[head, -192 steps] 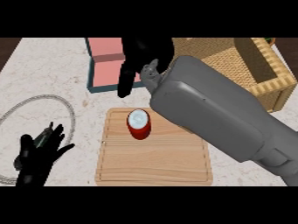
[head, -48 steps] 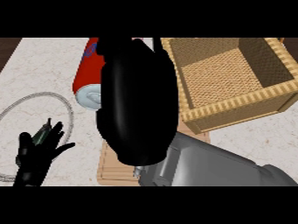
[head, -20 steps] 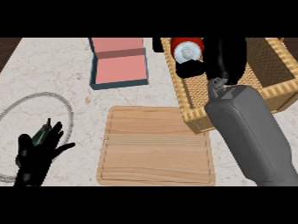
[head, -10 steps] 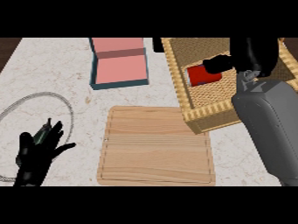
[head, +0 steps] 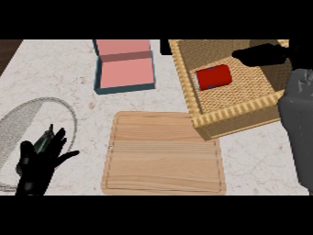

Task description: Pick the can from the cutting board and place it in the basket

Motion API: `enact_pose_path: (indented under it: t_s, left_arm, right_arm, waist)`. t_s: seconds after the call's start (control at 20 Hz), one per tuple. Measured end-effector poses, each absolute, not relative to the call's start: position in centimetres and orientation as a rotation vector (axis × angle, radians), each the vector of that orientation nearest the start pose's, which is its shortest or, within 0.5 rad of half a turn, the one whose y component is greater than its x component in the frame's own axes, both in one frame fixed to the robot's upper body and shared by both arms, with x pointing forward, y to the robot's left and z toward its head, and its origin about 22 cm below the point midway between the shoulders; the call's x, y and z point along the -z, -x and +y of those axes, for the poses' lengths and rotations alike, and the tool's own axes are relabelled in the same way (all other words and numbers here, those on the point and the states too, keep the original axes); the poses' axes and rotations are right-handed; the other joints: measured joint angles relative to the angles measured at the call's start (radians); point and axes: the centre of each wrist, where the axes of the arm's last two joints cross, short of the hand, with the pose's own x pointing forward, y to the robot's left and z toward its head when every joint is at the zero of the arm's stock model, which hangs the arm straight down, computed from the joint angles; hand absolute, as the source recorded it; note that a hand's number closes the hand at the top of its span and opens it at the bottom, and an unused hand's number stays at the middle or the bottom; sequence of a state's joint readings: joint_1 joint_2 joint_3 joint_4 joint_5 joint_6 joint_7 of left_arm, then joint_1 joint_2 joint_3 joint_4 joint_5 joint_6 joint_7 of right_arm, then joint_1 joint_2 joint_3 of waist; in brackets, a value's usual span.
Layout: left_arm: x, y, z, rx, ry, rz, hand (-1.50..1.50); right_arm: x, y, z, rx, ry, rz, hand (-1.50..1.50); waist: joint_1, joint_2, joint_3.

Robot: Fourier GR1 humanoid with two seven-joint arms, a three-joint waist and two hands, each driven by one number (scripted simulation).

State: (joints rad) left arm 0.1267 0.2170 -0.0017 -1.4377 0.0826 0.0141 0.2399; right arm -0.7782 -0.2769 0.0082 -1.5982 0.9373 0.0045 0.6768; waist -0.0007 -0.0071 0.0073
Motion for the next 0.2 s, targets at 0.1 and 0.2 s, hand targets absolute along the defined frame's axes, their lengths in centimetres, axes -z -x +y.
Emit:
enact_pose_path:
  t_s: [0.1,0.2]
  left_arm:
    - [4.4,-20.3,29.9,0.020,-0.166,-1.082,0.00]
    - [4.2,-20.3,30.2,0.021,-0.164,-1.076,0.00]
  right_arm:
    - [-25.4,-33.2,-20.1,-0.354,1.214,-1.631,-1.50]
    - [-26.6,-32.2,-22.2,-0.324,1.234,-1.619,-1.50]
  waist:
    - [-0.003,-0.001,0.001]
    - [-0.007,-0.001,0.000]
